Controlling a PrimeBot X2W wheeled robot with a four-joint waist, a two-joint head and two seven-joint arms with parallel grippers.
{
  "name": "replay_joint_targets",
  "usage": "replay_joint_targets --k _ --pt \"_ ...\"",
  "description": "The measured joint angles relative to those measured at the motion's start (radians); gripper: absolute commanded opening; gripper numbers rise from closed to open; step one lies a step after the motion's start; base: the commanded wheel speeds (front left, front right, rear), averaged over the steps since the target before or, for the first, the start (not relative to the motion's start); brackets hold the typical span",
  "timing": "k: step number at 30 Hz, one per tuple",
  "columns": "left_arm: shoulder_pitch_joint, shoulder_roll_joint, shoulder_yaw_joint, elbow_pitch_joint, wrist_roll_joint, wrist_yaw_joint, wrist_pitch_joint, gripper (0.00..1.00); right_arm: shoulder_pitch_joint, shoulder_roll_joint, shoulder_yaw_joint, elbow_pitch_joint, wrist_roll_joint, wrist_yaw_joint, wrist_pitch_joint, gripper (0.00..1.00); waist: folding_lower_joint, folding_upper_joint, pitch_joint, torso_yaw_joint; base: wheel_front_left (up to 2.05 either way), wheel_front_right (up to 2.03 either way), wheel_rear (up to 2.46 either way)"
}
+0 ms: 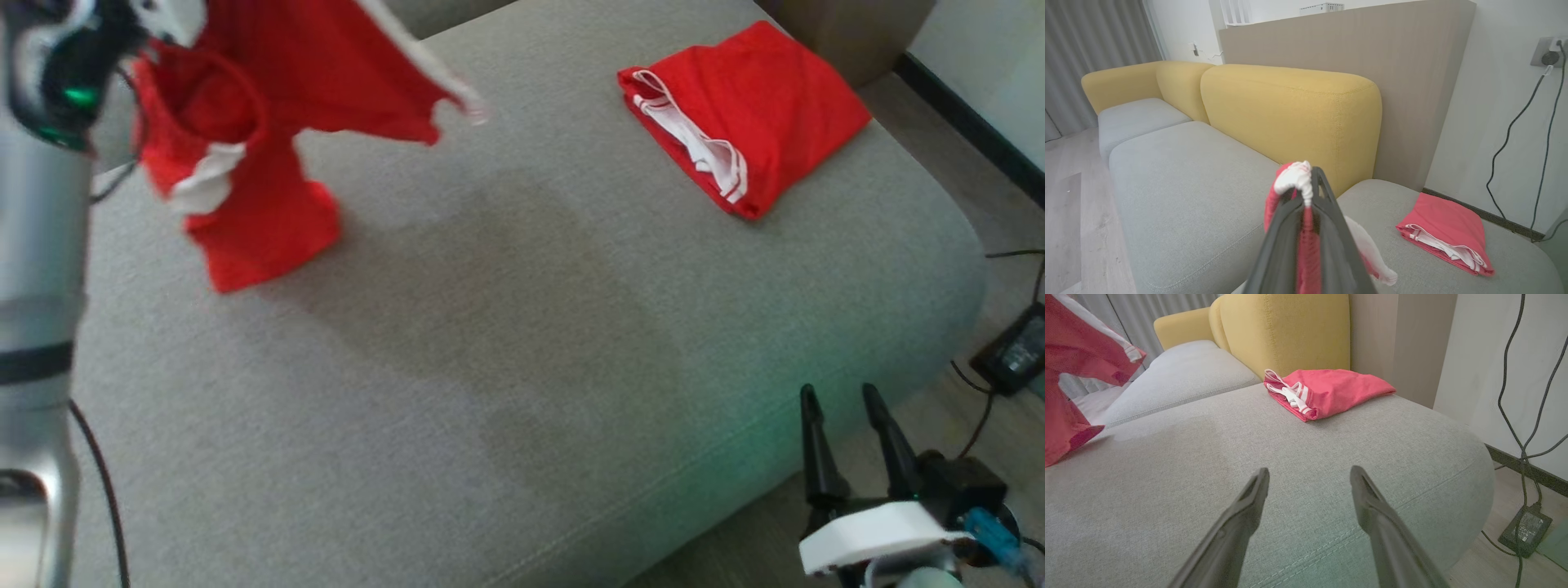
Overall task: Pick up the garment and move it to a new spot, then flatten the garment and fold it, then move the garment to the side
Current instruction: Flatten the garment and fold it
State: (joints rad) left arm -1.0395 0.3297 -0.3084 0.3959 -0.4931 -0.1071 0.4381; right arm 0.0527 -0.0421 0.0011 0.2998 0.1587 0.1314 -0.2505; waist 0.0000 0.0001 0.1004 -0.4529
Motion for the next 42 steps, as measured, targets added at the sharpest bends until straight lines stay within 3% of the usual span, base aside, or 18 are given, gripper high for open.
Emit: replay_joint_targets --k 4,9,16,21,25,33,34,35,36,37,42 --pt "0.105 -0.026 -0.014 -0.062 -0.050 -0.009 -0.019 0.00 0.004 0.000 -0.018 0.000 0.000 0.000 0.000 1.00 0.0000 0.0000 -0.008 0.030 0.00 0.00 0.00" --pt "0.428 -0.041 -0.049 -0.296 -0.176 0.002 0.042 0.00 0.030 0.000 -0.045 -0.005 -0.005 0.000 0.000 1.00 0.0000 0.0000 -0.029 0.092 0.00 0.00 0.00" --pt "0.983 0.045 -0.058 -0.644 -0.177 0.187 0.097 0.00 0.067 0.000 -0.071 -0.021 -0.027 0.000 0.000 1.00 0.0000 0.0000 -0.058 0.211 0.00 0.00 0.00" --pt "1.209 0.034 -0.033 -0.653 -0.136 0.263 -0.028 0.00 0.066 0.000 -0.058 -0.027 -0.035 0.000 0.000 1.00 -0.0001 0.0000 -0.062 0.305 0.00 0.00 0.00" --pt "1.244 -0.024 -0.039 -0.540 -0.140 0.242 -0.147 0.00 0.067 0.001 -0.047 -0.027 -0.048 0.000 0.000 1.00 0.0000 0.0000 -0.062 0.379 0.00 0.00 0.00" --pt "1.215 -0.071 -0.065 -0.272 -0.105 0.139 -0.374 0.00 0.067 0.001 -0.043 -0.027 -0.078 0.000 0.000 1.00 0.0000 0.0000 -0.066 0.470 0.00 0.00 0.00" --pt "1.207 -0.078 -0.067 -0.235 -0.104 0.128 -0.402 0.08 0.067 0.001 -0.043 -0.027 -0.081 0.000 0.000 1.00 0.0000 0.0000 -0.069 0.476 0.00 0.00 0.00" --pt "1.198 -0.083 -0.072 -0.201 -0.095 0.113 -0.426 0.39 0.067 0.001 -0.043 -0.027 -0.085 0.000 0.000 1.00 0.0000 0.0000 -0.073 0.479 0.00 0.00 0.00" --pt "1.192 -0.091 -0.068 -0.177 -0.099 0.102 -0.455 0.80 0.067 0.001 -0.044 -0.027 -0.089 0.000 0.000 1.00 -0.0001 0.0000 -0.078 0.481 0.00 0.00 0.00" --pt "1.185 -0.102 -0.065 -0.152 -0.108 0.095 -0.480 1.00 0.068 0.001 -0.045 -0.027 -0.090 0.000 0.000 1.00 -0.0001 0.0000 -0.082 0.483 0.00 0.00 0.00" --pt "1.177 -0.116 -0.077 -0.062 -0.106 0.062 -0.537 1.00 0.077 0.001 -0.047 -0.031 -0.099 0.000 0.000 1.00 0.0000 0.0000 -0.100 0.483 0.00 0.00 0.00"
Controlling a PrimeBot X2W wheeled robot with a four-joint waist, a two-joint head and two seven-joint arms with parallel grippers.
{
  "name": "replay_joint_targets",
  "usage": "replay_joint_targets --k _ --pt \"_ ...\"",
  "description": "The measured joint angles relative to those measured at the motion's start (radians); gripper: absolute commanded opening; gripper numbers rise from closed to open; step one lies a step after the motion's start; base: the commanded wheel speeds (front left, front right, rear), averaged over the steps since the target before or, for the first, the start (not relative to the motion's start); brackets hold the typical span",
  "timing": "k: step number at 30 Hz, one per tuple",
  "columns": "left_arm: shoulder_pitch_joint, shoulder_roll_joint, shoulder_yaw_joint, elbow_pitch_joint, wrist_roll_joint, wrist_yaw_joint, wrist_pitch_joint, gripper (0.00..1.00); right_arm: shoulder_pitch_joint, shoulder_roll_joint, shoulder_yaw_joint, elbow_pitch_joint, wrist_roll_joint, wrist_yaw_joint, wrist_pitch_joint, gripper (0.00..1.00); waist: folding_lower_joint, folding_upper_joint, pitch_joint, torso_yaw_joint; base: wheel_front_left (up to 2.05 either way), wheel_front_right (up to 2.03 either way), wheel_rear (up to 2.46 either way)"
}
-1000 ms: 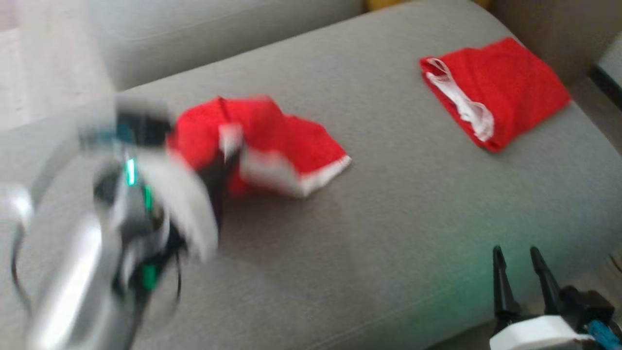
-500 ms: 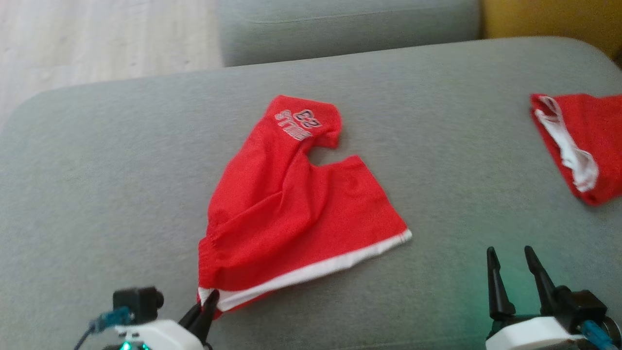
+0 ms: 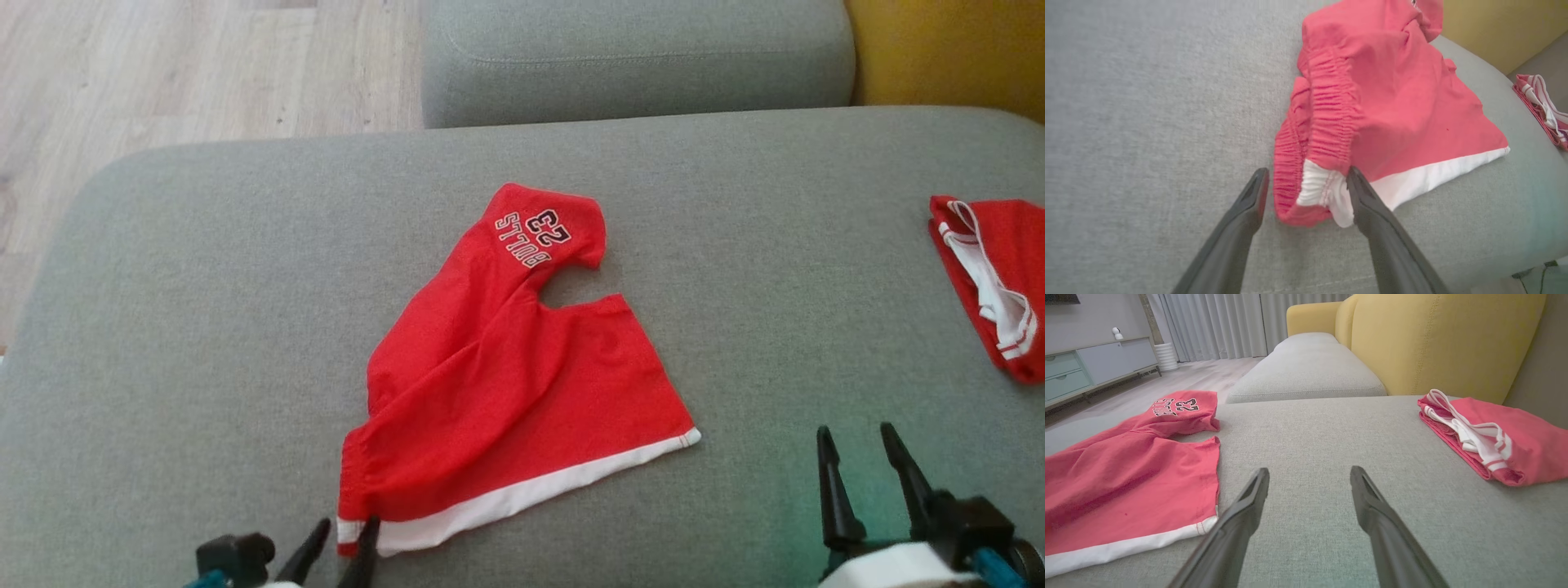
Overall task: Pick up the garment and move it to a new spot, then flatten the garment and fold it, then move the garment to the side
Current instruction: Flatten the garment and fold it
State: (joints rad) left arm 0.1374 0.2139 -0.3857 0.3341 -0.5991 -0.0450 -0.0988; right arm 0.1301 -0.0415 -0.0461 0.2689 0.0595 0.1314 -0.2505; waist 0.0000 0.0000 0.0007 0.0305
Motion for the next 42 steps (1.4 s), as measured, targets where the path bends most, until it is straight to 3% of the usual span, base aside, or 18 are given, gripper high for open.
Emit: replay_joint_targets --k 6,12,18,31,42 --pt "0.001 -0.005 0.002 -0.017 0.086 0.035 -0.128 1.00 0.030 0.000 -0.029 -0.013 0.000 0.000 0.000 1.00 0.0000 0.0000 -0.015 0.004 0.00 0.00 0.00" --pt "0.005 -0.035 0.017 -0.077 0.200 0.091 -0.149 1.00 0.030 0.000 -0.058 -0.038 -0.008 0.000 0.000 1.00 0.0000 0.0000 -0.029 0.027 0.00 0.00 0.00" --pt "0.015 -0.073 0.082 -0.171 0.328 0.099 -0.151 1.00 0.030 0.000 -0.060 -0.047 -0.008 0.000 0.000 1.00 0.0000 0.0000 -0.047 0.056 0.00 0.00 0.00" --pt "0.002 -0.126 0.170 -0.178 0.459 -0.001 -0.151 1.00 0.039 0.000 0.004 -0.010 0.011 0.000 0.000 1.00 0.0000 0.0000 -0.060 0.062 0.00 0.00 0.00" --pt "-0.002 -0.147 0.202 -0.138 0.485 -0.027 -0.151 1.00 0.038 0.000 0.014 0.005 0.019 0.000 0.000 1.00 0.0000 0.0000 -0.061 0.047 0.00 0.00 0.00"
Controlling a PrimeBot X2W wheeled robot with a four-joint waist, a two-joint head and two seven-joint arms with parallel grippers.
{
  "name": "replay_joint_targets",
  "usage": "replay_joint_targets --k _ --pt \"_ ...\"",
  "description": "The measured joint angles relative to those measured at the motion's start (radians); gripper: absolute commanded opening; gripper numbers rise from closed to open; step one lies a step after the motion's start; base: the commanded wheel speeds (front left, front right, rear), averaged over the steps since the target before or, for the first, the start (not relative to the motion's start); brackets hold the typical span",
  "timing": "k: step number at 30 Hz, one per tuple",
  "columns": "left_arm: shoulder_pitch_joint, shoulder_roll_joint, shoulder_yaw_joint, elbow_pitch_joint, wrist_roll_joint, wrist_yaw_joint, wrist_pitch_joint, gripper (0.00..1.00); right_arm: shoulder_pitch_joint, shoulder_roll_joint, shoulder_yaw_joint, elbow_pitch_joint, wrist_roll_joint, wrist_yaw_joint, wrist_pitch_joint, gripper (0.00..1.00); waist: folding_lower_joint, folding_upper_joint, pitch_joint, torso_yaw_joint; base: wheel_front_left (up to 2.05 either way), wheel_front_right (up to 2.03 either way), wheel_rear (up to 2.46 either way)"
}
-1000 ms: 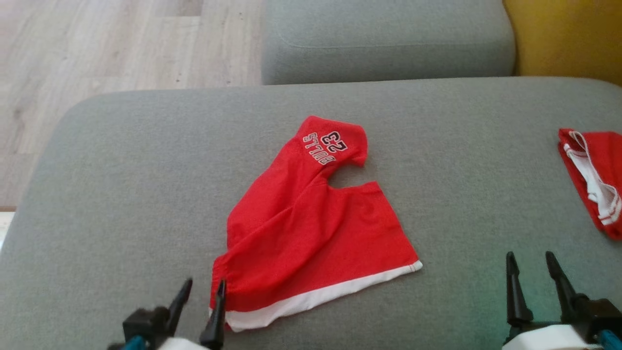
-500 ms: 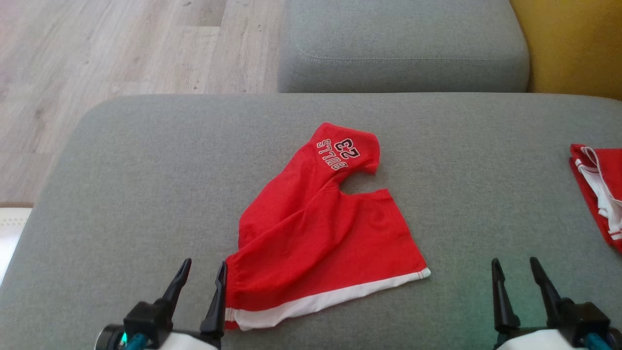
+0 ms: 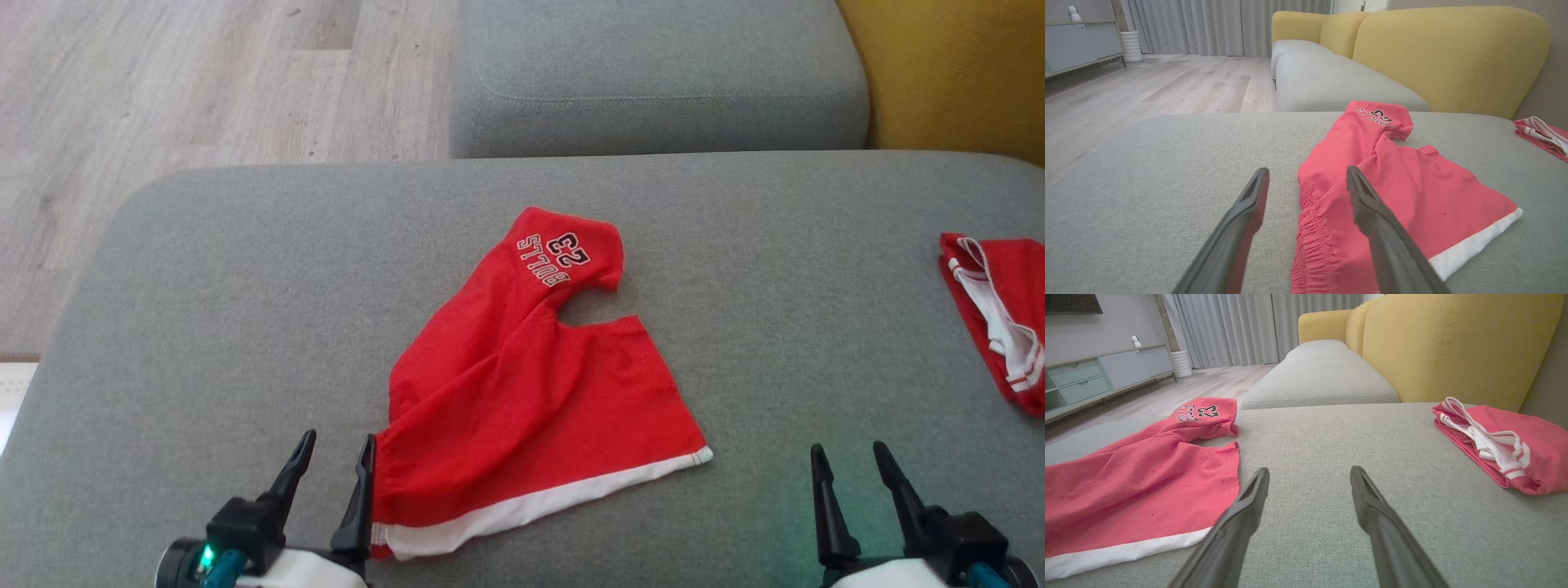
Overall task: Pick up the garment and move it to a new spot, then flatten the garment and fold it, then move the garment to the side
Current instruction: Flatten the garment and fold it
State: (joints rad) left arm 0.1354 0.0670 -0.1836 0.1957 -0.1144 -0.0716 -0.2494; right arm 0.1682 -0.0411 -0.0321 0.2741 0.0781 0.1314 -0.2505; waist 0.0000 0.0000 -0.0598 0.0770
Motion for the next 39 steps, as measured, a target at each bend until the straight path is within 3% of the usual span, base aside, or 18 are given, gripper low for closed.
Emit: replay_joint_targets --k 12,18,25,39 --pt "0.005 -0.004 -0.001 0.075 0.009 -0.015 0.013 1.00 -0.044 -0.001 0.065 0.016 0.004 0.000 0.008 1.00 0.0000 0.0000 0.012 0.014 0.00 0.00 0.00" --pt "0.005 0.023 -0.034 0.065 0.009 -0.027 0.219 1.00 -0.167 -0.053 0.223 0.081 0.053 0.000 0.229 1.00 0.0000 0.0000 0.032 0.021 0.00 0.00 0.00" --pt "0.009 0.037 -0.064 -0.010 -0.031 -0.039 0.379 1.00 -0.227 -0.128 0.307 0.132 0.071 0.000 0.423 1.00 0.0000 0.0000 0.057 0.044 0.00 0.00 0.00" --pt "0.005 0.052 -0.097 -0.038 -0.074 -0.049 0.428 1.00 -0.287 -0.131 0.352 0.181 0.072 0.000 0.453 1.00 0.0000 0.0000 0.136 0.065 0.00 0.00 0.00"
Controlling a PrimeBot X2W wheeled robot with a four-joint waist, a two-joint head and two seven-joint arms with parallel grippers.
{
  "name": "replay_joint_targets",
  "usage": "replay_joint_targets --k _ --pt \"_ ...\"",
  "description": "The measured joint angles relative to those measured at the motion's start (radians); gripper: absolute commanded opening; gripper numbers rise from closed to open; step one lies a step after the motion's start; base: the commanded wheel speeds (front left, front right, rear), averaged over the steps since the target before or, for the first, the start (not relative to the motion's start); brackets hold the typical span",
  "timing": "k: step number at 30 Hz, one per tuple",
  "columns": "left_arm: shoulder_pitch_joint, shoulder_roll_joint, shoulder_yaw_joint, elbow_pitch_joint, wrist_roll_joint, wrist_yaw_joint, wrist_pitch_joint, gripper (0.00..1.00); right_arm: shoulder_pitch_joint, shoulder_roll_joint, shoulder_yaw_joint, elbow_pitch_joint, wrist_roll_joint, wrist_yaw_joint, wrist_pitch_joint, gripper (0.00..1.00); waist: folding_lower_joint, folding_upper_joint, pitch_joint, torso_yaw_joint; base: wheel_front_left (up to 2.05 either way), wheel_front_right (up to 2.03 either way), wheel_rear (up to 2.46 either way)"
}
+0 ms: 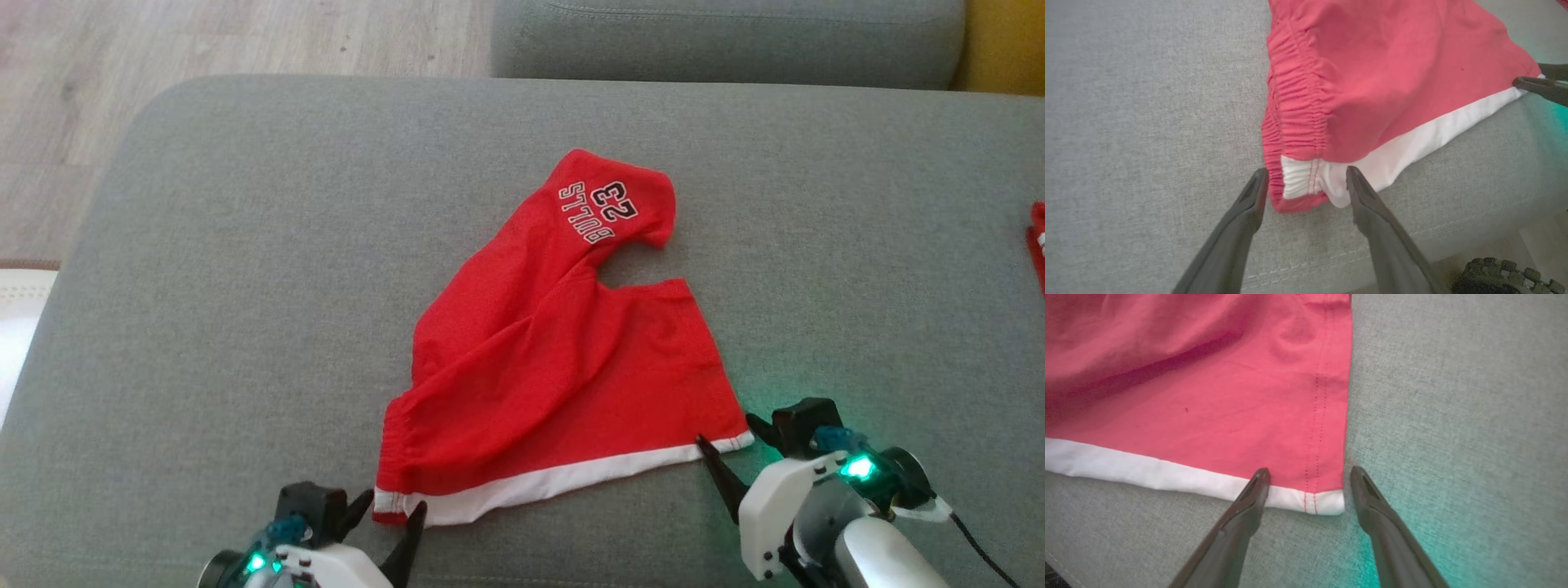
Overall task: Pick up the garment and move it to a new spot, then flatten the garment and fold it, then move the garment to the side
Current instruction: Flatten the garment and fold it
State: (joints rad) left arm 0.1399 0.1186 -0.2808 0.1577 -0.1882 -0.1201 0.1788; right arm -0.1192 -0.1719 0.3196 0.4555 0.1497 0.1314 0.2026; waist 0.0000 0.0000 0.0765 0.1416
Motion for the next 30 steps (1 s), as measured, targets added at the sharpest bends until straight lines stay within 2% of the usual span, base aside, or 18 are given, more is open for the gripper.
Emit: replay_joint_targets --k 10,12,13,14,15,16,17,21,23,27,30 --pt "-0.008 0.006 -0.004 0.037 -0.010 0.000 -0.008 0.98 -0.016 -0.005 0.022 0.011 0.019 0.000 0.000 1.00 0.0000 0.0000 0.005 -0.011 0.00 0.00 0.00" --pt "-0.014 0.007 -0.008 0.040 -0.010 0.000 -0.015 0.89 -0.016 -0.006 0.026 0.012 0.027 0.000 0.000 1.00 0.0000 0.0000 0.004 -0.012 0.00 0.00 0.00" --pt "-0.021 0.008 -0.011 0.040 -0.010 0.000 -0.015 0.80 -0.016 -0.006 0.028 0.013 0.029 0.000 0.000 1.00 0.0000 0.0000 0.005 -0.012 0.00 0.00 0.00" --pt "-0.026 0.008 -0.015 0.040 -0.010 0.000 -0.021 0.69 -0.016 -0.006 0.030 0.014 0.033 0.000 0.002 0.93 0.0000 0.0000 0.005 -0.012 0.00 0.00 0.00" --pt "-0.031 0.010 -0.022 0.040 -0.010 0.000 -0.024 0.55 -0.017 -0.006 0.032 0.014 0.042 0.000 0.001 0.72 0.0000 0.0000 0.006 -0.012 0.00 0.00 0.00" --pt "-0.037 0.012 -0.032 0.042 -0.013 -0.002 -0.024 0.27 -0.017 -0.003 0.030 0.015 0.061 0.000 0.000 0.34 0.0000 0.0000 0.007 -0.012 0.00 0.00 0.00" --pt "-0.041 0.012 -0.037 0.044 -0.021 -0.003 -0.023 0.00 -0.018 0.000 0.030 0.017 0.088 0.000 0.000 0.00 0.0000 0.0000 0.006 -0.012 0.00 0.00 0.00" --pt "-0.043 0.028 -0.063 0.037 -0.064 -0.004 -0.005 0.00 -0.019 0.013 0.035 0.011 0.213 0.000 -0.002 0.00 0.0000 0.0000 -0.006 -0.018 0.00 0.00 0.00" --pt "-0.039 0.035 -0.062 0.002 -0.103 -0.004 0.016 0.00 -0.017 0.015 0.021 -0.031 0.282 0.000 -0.014 0.00 0.0000 0.0000 -0.017 -0.023 0.00 0.00 0.00" --pt "-0.037 0.040 -0.057 -0.182 -0.231 -0.004 0.072 0.00 -0.014 0.004 -0.052 -0.193 0.425 0.000 -0.009 0.00 0.0000 0.0000 -0.048 -0.037 0.00 0.00 0.00" --pt "-0.038 0.065 -0.051 -0.360 -0.324 -0.004 0.144 0.00 -0.011 -0.025 -0.137 -0.352 0.488 0.000 0.029 0.00 0.0000 0.0000 -0.072 -0.054 0.00 0.00 0.00"
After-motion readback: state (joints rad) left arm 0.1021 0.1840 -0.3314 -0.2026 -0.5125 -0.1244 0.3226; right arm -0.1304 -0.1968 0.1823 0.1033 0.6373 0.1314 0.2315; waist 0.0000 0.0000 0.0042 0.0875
